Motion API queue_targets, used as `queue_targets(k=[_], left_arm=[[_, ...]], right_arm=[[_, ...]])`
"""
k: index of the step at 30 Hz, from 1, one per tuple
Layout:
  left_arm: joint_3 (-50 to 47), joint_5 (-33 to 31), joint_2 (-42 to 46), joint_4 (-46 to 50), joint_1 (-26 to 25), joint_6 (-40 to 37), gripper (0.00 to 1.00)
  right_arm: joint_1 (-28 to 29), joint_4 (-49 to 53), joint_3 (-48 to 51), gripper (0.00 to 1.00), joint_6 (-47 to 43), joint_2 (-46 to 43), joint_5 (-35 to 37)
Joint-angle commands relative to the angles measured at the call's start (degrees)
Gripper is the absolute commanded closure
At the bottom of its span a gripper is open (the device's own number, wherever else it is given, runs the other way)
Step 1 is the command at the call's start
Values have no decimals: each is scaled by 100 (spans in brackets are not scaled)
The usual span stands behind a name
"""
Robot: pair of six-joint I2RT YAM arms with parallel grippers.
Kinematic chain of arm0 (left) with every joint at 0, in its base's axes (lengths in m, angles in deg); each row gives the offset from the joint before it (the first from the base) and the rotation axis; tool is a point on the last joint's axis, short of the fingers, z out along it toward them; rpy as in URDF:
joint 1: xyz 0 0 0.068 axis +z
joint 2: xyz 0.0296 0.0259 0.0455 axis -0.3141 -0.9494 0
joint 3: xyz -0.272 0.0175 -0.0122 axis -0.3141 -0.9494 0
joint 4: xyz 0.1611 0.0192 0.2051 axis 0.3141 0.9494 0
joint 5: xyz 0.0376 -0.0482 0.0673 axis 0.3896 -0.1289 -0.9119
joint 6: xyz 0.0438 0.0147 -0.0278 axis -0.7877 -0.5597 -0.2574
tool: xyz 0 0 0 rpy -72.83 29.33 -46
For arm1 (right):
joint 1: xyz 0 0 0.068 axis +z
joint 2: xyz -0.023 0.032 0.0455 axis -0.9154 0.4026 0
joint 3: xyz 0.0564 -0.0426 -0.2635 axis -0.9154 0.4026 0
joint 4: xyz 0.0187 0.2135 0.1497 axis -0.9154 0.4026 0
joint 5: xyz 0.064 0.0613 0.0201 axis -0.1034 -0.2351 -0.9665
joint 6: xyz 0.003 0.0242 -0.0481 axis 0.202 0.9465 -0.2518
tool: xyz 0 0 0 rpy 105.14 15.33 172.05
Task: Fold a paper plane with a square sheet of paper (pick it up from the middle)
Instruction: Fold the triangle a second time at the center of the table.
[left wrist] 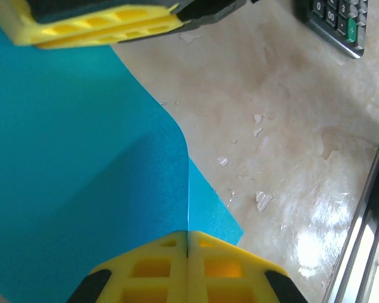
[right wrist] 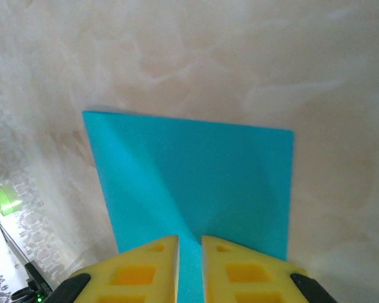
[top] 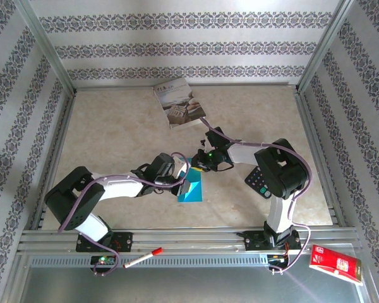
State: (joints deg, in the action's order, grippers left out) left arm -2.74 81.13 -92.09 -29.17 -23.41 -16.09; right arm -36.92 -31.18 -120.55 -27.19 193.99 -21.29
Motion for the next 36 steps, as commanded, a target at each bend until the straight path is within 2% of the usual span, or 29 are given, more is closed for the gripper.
queue_targets(k=[1,12,19,31,36], left_arm=[[70,328,-93,-249,175,60,100],[219,851,-351,-275,648,170,100],[336,923,-492,-288,820,231,100],[455,830,-649,198,1016,25,100],[462,1001,-733,143,1011,107,100]], right_arm=[[-82,142,-170,83,-204,166,20],[-80,466,-170,85,-511,313,259],[-80,898,-302,86,-831,393,426],[-69,958,-297,86,-866,357,509],[-60,962,-297,86,-854,357,518]])
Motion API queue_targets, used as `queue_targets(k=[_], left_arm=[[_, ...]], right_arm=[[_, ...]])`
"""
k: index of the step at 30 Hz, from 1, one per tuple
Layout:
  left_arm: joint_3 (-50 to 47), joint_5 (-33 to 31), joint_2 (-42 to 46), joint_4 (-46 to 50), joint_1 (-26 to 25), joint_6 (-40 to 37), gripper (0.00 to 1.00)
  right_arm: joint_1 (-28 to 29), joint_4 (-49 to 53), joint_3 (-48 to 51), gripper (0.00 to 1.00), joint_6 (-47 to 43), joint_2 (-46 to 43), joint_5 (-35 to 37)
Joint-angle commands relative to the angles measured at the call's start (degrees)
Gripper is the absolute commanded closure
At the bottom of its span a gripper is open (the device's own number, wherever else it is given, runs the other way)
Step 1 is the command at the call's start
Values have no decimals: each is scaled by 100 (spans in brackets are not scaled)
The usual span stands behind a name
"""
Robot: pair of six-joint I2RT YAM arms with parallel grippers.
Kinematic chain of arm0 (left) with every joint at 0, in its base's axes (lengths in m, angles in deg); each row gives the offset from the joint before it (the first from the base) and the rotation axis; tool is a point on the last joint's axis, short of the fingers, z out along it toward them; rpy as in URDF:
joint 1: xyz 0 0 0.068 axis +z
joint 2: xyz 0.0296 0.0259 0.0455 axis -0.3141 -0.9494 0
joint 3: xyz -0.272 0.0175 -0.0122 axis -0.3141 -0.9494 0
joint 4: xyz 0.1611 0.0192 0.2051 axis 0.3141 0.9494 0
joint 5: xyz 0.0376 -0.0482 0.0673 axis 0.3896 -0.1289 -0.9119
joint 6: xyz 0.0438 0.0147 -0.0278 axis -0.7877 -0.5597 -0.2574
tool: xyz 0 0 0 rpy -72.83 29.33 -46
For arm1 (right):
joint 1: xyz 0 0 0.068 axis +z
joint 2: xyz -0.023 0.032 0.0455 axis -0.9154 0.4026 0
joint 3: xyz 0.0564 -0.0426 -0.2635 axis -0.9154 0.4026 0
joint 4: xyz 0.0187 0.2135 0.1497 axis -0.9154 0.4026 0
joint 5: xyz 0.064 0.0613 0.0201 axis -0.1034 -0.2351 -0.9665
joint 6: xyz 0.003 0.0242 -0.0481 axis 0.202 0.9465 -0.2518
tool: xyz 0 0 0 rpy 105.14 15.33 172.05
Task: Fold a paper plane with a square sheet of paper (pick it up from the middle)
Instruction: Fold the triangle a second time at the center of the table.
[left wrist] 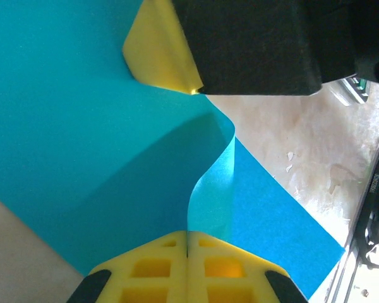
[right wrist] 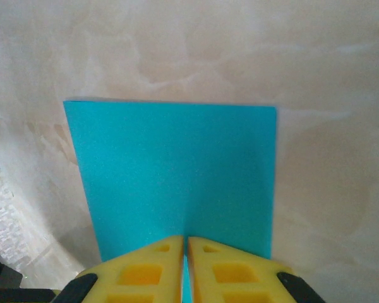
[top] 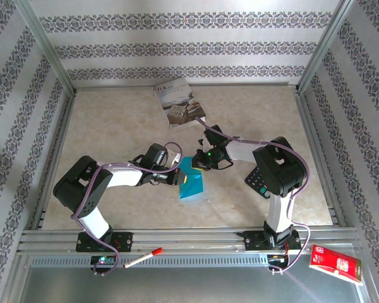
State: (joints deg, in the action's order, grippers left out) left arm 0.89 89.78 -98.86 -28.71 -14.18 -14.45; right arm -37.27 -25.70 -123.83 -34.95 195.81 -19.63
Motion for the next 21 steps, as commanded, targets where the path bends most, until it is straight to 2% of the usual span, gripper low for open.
queue_targets(k=[1,6,21], left_arm=[[59,159,-50,28,93,-17,99],[-59,267,-54,-160,85,138,98],[-133,-21,-116,-52,89,108,99]], right_arm=[[-26,403,30,86,-72,175,360],[-25,388,19,86,-61,208,346],[1,360,24,86,-59,268,352]])
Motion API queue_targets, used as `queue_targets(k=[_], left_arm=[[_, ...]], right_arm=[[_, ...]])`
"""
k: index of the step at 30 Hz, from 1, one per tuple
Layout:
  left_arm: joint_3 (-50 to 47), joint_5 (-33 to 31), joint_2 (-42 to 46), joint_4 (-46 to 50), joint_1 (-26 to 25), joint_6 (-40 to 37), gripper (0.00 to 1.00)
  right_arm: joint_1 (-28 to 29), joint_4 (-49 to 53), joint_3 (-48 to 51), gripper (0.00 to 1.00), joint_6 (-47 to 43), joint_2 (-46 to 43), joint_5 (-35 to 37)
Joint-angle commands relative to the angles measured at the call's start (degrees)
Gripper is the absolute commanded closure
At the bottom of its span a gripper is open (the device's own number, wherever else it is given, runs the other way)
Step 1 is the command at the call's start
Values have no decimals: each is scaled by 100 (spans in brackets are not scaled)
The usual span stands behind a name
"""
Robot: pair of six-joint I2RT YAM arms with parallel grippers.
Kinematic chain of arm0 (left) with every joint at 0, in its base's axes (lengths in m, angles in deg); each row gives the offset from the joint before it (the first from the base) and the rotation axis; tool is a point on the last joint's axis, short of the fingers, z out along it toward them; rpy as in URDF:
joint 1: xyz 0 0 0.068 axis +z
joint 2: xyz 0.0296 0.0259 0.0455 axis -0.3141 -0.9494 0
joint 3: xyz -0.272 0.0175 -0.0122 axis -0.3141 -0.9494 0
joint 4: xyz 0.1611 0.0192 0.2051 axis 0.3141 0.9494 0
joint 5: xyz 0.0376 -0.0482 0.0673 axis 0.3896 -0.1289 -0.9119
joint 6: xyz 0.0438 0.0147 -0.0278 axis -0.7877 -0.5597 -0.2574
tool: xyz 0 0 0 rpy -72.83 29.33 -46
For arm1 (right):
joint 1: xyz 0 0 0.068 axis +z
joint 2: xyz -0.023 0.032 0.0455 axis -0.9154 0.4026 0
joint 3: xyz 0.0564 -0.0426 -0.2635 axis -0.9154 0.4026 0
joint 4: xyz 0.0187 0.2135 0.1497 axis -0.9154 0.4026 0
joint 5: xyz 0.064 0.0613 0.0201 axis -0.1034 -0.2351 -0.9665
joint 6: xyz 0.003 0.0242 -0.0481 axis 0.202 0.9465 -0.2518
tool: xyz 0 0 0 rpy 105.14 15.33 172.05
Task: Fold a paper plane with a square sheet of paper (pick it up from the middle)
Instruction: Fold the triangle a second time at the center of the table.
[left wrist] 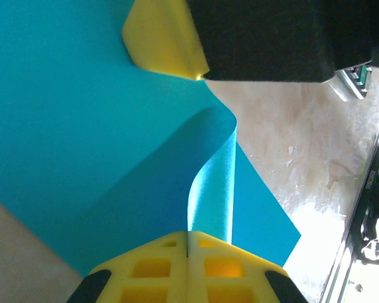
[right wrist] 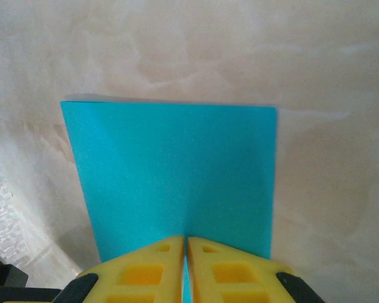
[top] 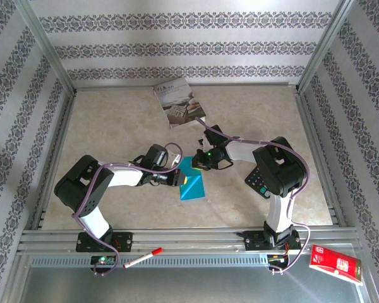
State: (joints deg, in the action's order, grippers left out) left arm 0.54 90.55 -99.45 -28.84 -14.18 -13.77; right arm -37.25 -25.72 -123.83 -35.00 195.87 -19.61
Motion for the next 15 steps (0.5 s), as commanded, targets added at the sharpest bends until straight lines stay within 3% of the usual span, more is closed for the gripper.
queue_targets(k=[1,15], left_arm=[[-106,-97,-65,-34,92,35,99],[-6,-213,-164,133,87,-33,100]], right_arm=[[-1,365,24,86,-57,266,349],[16,361,23,86,-54,292,358]])
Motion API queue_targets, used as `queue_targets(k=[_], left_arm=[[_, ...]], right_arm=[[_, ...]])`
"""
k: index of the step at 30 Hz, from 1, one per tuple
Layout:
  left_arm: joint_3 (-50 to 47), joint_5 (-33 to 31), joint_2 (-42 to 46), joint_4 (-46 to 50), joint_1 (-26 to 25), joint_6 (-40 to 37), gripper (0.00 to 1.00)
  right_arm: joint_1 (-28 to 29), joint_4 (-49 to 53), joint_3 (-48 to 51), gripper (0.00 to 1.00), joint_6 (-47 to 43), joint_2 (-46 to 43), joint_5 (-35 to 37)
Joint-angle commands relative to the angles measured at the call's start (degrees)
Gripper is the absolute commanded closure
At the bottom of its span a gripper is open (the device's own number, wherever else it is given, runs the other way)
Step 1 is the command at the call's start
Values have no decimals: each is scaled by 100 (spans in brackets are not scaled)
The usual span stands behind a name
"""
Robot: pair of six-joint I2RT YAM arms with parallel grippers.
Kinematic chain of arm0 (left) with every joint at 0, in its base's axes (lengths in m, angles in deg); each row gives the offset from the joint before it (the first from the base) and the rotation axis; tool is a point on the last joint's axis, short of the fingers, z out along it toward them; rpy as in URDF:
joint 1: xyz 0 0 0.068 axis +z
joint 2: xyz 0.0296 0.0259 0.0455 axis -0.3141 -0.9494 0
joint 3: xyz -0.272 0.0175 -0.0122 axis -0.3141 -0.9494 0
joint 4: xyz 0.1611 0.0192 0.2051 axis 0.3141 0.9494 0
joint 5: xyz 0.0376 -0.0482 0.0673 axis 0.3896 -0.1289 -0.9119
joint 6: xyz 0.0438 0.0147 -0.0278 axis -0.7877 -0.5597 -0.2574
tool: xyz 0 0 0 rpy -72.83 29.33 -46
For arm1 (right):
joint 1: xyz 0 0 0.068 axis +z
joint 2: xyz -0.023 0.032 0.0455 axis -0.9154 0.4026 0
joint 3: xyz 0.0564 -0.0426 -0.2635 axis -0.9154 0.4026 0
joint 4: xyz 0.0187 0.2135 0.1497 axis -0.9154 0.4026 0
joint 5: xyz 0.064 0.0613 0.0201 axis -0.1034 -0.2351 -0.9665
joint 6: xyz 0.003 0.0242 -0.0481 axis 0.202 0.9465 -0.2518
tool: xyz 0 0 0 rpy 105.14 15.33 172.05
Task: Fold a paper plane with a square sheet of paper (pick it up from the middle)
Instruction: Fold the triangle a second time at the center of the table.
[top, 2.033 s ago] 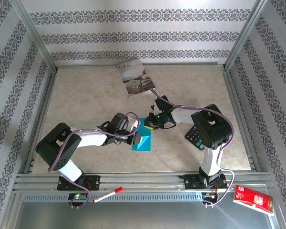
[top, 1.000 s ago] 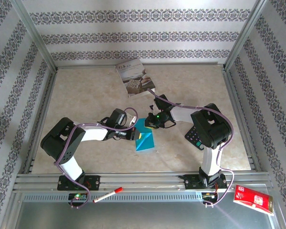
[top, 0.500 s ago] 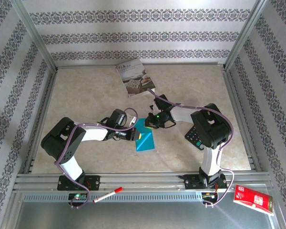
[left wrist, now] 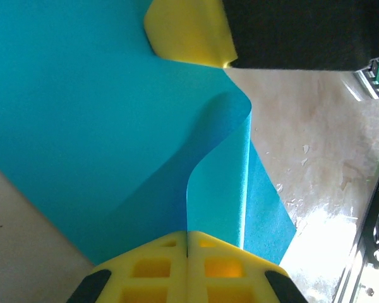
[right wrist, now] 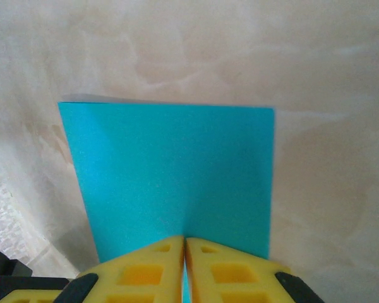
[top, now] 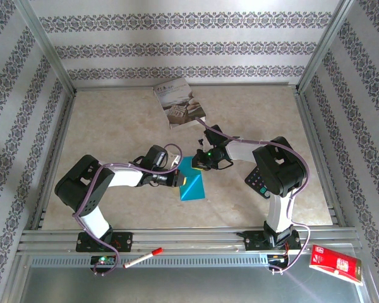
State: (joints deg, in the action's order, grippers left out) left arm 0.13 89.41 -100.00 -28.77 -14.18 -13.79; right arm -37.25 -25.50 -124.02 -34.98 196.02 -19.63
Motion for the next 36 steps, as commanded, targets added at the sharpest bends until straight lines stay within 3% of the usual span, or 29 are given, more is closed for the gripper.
queue_targets(k=[1,36], left_arm=[[32,-104,-99,151,94,-35,100],[246,-379,-367,825,67,-256,100]], right_arm=[[16,339,43,86,-56,276,360],[34,347,-9,86,-64,285,343]])
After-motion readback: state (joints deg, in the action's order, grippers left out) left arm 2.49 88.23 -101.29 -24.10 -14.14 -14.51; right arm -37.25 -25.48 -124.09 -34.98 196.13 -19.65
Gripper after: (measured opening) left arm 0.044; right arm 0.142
